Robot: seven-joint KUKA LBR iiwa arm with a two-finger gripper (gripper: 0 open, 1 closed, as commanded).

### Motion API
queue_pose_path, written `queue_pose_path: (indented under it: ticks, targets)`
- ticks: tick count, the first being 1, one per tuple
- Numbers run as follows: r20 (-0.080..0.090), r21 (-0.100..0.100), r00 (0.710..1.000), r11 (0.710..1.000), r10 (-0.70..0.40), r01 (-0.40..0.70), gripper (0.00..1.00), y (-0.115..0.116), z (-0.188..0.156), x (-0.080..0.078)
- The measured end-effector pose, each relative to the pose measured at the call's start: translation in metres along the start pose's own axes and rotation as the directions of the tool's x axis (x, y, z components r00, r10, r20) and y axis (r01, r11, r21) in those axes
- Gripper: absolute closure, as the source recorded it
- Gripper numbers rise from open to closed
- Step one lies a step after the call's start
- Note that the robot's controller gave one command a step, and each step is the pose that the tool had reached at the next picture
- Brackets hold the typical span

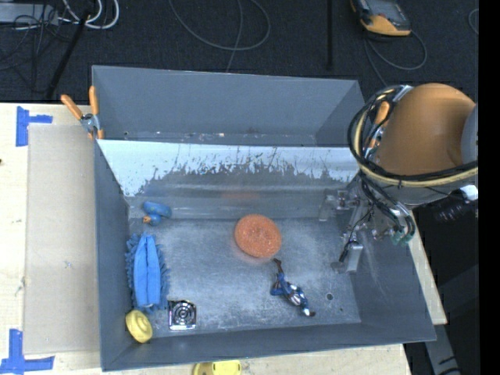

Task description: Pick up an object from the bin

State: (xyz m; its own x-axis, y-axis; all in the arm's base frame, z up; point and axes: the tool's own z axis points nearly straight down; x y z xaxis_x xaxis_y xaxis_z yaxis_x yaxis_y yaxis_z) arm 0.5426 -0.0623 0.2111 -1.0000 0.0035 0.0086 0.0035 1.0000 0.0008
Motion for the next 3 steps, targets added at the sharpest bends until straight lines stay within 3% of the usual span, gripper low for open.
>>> queue_pose_path:
  ticks: [1,2,3]
  targets:
    - [0.008,0.001,1.000,1.000,-0.002,0.002,0.00,0.000,-0.005,-0.001]
    - [0.018,0.002,1.000,1.000,0.013,-0.013,0.00,0.032,0.036,-0.021]
    - [0.008,0.000,1.000,1.000,0.026,-0.026,1.00,0.038,0.080,-0.012]
